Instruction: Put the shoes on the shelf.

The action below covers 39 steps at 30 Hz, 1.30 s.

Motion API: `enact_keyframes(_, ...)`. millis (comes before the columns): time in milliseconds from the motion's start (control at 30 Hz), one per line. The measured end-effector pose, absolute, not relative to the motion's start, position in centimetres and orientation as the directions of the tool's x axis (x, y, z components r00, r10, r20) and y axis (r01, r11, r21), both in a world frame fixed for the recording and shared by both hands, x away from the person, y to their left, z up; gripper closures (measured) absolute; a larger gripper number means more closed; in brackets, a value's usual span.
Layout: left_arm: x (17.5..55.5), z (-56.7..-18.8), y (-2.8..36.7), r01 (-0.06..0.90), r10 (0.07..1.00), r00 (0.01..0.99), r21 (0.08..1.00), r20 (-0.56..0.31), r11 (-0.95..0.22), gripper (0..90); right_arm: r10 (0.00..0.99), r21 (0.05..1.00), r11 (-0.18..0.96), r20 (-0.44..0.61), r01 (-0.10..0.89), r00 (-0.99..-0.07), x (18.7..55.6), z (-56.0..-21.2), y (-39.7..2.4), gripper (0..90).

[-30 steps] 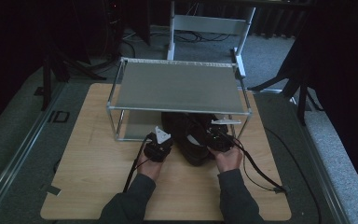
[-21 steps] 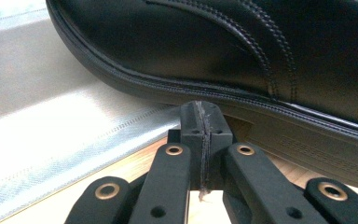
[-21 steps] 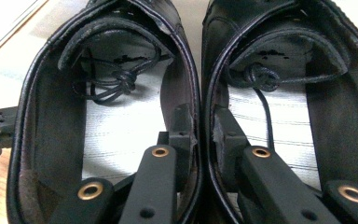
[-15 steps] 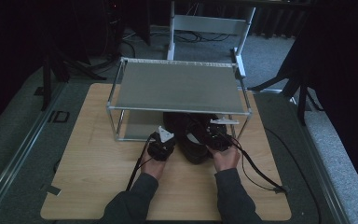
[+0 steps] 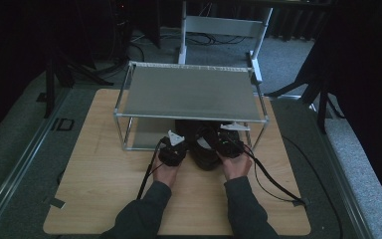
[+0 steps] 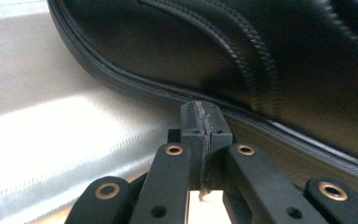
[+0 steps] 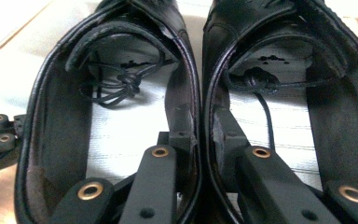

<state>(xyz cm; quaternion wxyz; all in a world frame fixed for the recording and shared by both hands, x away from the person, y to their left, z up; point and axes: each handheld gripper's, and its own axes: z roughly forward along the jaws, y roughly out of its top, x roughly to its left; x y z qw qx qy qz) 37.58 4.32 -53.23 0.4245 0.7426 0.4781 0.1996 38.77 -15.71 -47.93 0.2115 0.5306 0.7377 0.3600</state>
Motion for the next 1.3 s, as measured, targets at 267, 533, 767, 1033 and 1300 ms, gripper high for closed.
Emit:
enact_keyframes(267,39.1,-53.4,4.0,0.536,0.900,0.427,0.826,-0.087,-0.174,90.0,0.954,0.789,0.124,0.071,0.602,-0.290,39.3,-48.5,-14.8,80.4)
enact_keyframes(533,40.7,-53.4,4.3,0.511,0.902,0.425,0.842,-0.072,-0.174,90.0,0.958,0.811,0.072,0.106,0.581,-0.267,40.0,-48.9,-14.2,80.4)
enact_keyframes(767,41.7,-53.5,3.9,0.485,0.908,0.414,0.859,-0.062,-0.162,90.0,0.965,0.831,0.046,0.106,0.554,-0.239,40.3,-49.1,-14.1,80.3)
enact_keyframes(1033,42.5,-53.6,3.3,0.448,0.919,0.389,0.884,-0.056,-0.136,90.0,0.972,0.855,0.012,0.112,0.518,-0.207,40.8,-49.1,-13.9,80.4)
enact_keyframes(1300,43.3,-53.7,2.7,0.425,0.927,0.376,0.892,-0.021,-0.152,90.0,0.976,0.875,0.004,0.101,0.484,-0.191,40.9,-49.5,-13.8,80.3)
